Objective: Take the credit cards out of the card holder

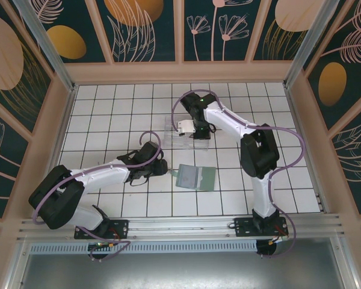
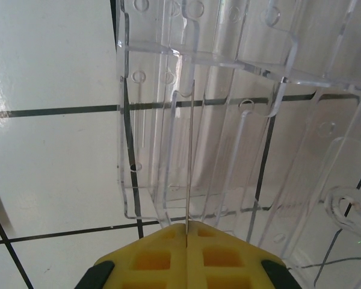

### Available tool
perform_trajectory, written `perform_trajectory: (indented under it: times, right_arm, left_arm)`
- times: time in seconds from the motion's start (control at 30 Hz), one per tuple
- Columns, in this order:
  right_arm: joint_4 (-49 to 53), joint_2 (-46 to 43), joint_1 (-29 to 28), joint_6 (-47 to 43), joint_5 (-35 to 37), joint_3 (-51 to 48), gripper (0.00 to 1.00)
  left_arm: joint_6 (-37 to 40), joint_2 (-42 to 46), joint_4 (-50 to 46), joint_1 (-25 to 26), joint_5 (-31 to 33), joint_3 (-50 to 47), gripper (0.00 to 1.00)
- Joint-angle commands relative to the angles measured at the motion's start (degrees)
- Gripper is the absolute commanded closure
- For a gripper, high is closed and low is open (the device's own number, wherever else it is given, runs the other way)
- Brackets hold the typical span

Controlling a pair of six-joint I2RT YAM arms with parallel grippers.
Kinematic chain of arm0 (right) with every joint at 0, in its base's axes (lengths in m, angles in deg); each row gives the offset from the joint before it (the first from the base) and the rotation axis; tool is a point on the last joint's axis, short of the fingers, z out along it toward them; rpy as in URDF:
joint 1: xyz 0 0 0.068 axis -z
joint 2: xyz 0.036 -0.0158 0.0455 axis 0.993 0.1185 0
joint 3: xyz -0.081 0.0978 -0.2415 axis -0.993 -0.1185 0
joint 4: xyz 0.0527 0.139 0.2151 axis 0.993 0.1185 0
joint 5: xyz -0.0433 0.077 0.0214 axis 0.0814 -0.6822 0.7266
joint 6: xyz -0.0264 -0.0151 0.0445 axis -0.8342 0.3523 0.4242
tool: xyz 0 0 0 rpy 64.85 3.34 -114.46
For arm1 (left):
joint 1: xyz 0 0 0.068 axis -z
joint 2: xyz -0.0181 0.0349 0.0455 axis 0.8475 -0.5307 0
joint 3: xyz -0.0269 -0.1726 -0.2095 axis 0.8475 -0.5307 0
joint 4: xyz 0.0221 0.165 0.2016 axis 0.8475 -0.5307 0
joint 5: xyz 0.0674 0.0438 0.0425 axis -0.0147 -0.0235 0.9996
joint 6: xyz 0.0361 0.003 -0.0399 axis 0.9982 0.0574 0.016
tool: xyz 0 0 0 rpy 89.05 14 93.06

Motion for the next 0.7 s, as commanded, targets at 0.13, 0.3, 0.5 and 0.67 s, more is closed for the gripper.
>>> perform_trajectory:
  times: [0.13,0.3,0.5,0.67]
  right_arm:
    - [-0.61,1.59,-0.67,-0.58,1.85,-0.02,1.0]
    - [-2.14,2.61,-1.56,-0.49,3.44,2.19,0.84]
    - [-3.97,1.45,-1.92,-0.37,5.84,3.08,0.73]
    - [-9.6,-0.4,-1.36,-0.66,11.37,0.58,0.72]
  left_arm:
    - [1.16,0.89,0.02,-0.59,-0.34,-0.58,0.54]
    - [0.73,1.9,0.07,-0.67,-0.05,-1.47,0.54]
    - [0.49,2.0,0.35,-0.73,-0.05,-1.6,0.53]
    - [0.56,1.94,0.38,-0.76,-0.09,-1.38,0.53]
